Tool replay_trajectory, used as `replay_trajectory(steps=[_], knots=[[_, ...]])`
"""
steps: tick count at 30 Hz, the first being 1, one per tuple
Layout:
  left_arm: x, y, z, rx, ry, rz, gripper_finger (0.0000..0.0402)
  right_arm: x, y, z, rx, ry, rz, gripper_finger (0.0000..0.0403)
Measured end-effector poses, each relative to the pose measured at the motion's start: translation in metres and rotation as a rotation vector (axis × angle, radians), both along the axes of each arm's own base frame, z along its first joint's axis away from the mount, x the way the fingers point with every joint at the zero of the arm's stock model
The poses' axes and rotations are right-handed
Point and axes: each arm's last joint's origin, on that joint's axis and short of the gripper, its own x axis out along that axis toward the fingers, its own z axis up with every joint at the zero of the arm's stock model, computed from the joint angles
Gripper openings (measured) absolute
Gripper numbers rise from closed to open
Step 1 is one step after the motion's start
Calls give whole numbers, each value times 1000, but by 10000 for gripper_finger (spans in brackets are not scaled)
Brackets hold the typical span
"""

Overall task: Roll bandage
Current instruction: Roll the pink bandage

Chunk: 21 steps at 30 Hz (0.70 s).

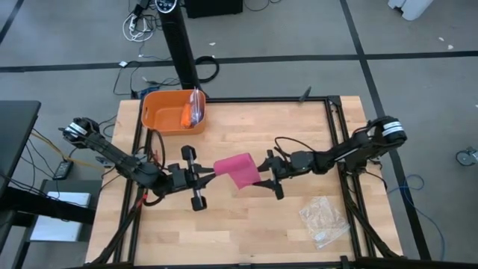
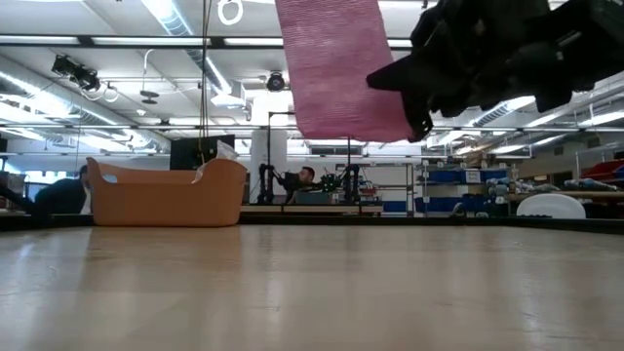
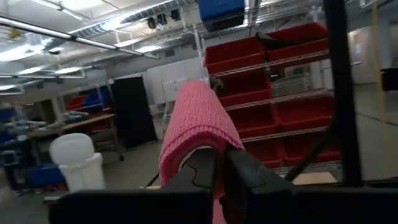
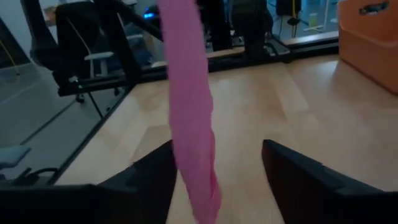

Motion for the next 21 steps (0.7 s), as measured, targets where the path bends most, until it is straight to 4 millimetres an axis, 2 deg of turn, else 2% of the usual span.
replay_trajectory(steps=[3,9,10,15,21], knots=[[-1,1,1,13,-6,30,19,7,2,-7,-5,25,3,179],[-3,3,6,33,-35,69,19,16,9,-13,-15,45,27,27],[-3,3,6,41,-25,92,19,16,11,-12,-22,35,29,14],[-3,7,6,62,19,223,19,11,23,-1,1,-4,78,5],[-5,18,4,59,9,343,19,2,48,8,30,-31,170,3]])
